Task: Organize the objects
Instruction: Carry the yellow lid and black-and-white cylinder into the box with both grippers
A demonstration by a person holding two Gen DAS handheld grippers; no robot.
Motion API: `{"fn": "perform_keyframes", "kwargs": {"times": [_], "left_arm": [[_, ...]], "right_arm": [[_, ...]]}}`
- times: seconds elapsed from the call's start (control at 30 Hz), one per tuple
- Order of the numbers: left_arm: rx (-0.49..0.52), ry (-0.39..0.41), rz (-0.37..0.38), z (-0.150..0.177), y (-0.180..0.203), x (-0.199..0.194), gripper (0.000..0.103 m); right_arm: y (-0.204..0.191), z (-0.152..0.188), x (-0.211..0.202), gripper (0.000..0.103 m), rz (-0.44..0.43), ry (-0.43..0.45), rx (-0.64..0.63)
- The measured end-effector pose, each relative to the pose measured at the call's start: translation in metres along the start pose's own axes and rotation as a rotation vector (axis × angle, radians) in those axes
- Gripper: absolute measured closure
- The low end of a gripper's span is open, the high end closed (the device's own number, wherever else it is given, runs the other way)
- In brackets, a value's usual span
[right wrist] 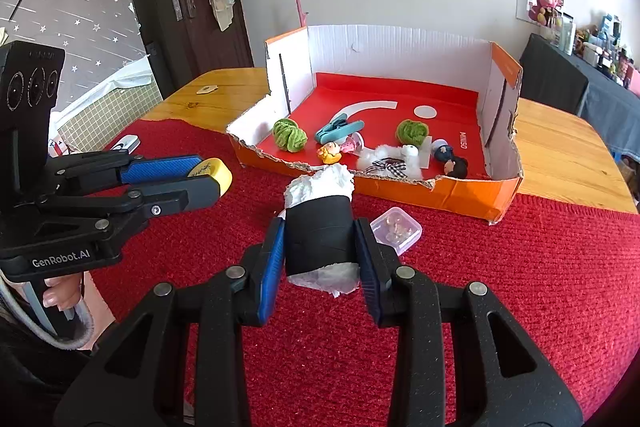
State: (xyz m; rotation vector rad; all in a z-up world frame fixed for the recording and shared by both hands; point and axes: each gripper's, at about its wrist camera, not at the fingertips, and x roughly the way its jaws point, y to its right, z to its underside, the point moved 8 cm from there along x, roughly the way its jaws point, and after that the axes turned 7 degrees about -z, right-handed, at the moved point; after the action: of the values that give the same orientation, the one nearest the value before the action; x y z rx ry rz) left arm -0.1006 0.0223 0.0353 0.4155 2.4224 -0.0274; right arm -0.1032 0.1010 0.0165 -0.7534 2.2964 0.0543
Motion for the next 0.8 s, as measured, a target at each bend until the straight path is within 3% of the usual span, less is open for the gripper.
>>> {"fn": "perform_keyframes", "kwargs": {"times": [0.3, 0.57, 0.8], "left_arm": [[0.004, 0.008, -0.013, -0.008, -0.003, 0.002, 0.072], [0.046, 0.026, -0.076, -0.060, -0.021, 0.021, 0.072], [0.100, -0.065, -0.136, -0.083, -0.041, 0.070, 0.072]], "right_arm": [[0.004, -0.008, -0.001, 0.070, 0.002, 0.010, 0.001], [0.038, -0.072, -0.003, 0.070, 0.114, 0.050, -0.056], [0.081, -0.108, 0.042, 0.070, 0.198, -0.069, -0.059]]}}
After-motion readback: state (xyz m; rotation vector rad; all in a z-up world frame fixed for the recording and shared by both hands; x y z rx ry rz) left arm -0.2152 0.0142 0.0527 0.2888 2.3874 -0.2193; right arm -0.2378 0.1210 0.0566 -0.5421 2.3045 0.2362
